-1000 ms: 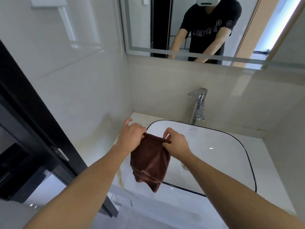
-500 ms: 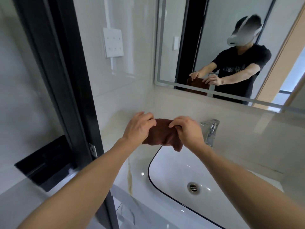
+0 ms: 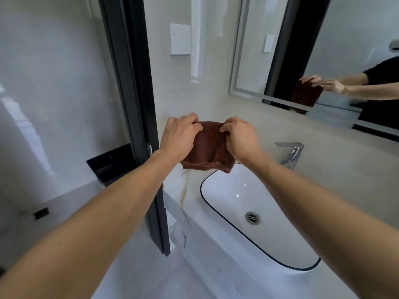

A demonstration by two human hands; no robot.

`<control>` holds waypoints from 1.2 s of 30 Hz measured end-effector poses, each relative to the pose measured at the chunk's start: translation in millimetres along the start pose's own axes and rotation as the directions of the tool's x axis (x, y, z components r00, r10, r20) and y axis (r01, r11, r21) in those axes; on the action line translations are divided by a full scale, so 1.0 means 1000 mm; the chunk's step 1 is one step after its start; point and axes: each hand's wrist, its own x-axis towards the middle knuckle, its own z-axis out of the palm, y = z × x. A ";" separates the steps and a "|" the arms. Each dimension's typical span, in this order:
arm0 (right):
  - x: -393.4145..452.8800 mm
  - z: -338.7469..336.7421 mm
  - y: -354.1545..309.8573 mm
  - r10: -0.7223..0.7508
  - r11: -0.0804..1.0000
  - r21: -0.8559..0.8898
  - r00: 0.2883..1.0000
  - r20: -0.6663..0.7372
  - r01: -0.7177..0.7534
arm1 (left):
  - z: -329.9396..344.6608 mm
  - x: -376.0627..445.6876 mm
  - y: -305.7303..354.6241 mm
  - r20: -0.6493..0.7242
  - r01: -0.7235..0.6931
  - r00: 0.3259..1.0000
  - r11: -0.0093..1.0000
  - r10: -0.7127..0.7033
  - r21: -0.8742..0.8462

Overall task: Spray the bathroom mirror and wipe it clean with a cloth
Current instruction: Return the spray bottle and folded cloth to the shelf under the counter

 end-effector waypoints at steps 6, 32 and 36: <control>-0.020 0.003 -0.035 -0.063 0.993 0.102 0.998 -0.004 0.063 | -0.025 -0.046 -0.004 -0.083 0.129 0.989 0.989 -0.123 0.074; -0.247 0.260 -0.146 -0.167 0.976 0.188 0.932 0.321 0.110 | 0.127 -0.367 -0.082 0.232 0.312 0.911 0.938 -0.341 0.151; -0.280 0.318 -0.123 -0.136 0.987 0.131 0.925 0.356 0.095 | 0.196 -0.404 -0.076 0.235 0.286 0.920 0.947 -0.314 0.146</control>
